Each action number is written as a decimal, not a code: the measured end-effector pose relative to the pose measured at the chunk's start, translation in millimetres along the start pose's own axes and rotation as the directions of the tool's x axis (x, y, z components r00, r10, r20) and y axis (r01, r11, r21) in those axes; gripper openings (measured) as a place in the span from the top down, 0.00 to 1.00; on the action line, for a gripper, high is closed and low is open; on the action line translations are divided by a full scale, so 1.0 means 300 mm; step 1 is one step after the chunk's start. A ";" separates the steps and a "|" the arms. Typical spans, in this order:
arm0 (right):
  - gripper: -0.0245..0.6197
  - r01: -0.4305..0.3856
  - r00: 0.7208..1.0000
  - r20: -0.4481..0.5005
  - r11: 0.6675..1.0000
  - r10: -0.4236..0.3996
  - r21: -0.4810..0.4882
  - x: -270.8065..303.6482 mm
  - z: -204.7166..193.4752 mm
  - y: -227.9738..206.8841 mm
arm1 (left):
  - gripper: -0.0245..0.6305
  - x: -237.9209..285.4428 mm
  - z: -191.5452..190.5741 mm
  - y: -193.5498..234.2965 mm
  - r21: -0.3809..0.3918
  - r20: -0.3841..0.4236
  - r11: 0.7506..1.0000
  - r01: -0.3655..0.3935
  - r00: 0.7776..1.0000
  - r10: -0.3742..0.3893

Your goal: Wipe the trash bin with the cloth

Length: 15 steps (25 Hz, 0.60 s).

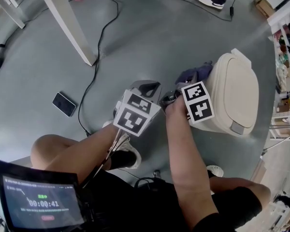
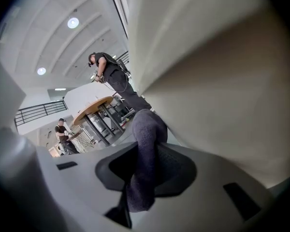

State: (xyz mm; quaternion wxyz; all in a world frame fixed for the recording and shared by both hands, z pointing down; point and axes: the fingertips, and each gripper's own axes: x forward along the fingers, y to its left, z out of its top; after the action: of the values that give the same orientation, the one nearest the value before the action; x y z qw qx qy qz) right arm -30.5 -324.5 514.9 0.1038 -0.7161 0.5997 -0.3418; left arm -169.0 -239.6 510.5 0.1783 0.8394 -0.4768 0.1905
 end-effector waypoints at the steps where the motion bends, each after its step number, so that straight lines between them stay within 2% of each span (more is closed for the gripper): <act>1: 0.82 0.025 1.000 -0.006 1.000 -0.025 0.003 0.009 -0.016 -0.017 | 0.97 -0.001 0.003 0.005 -0.003 0.002 1.000 0.000 1.000 0.000; 4: 0.82 0.077 0.997 -0.016 0.996 -0.077 -0.035 0.045 -0.060 -0.057 | 0.97 -0.001 0.000 0.013 -0.012 0.000 1.000 0.004 1.000 -0.004; 8: 0.82 0.097 0.994 -0.034 0.986 -0.102 -0.136 0.095 -0.105 -0.094 | 0.97 0.001 -0.009 0.012 -0.016 0.005 1.000 0.012 1.000 -0.012; 15: 0.82 0.172 0.974 -0.111 0.963 -0.198 -0.208 0.158 -0.246 -0.206 | 0.97 -0.003 -0.037 0.041 -0.050 -0.005 0.999 0.013 1.000 -0.013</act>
State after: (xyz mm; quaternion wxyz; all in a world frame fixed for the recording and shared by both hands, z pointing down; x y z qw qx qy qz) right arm -25.1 -333.3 621.7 -0.0398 -0.7518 0.5664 -0.3352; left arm -181.8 -239.6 521.3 0.2017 0.8372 -0.4755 0.1795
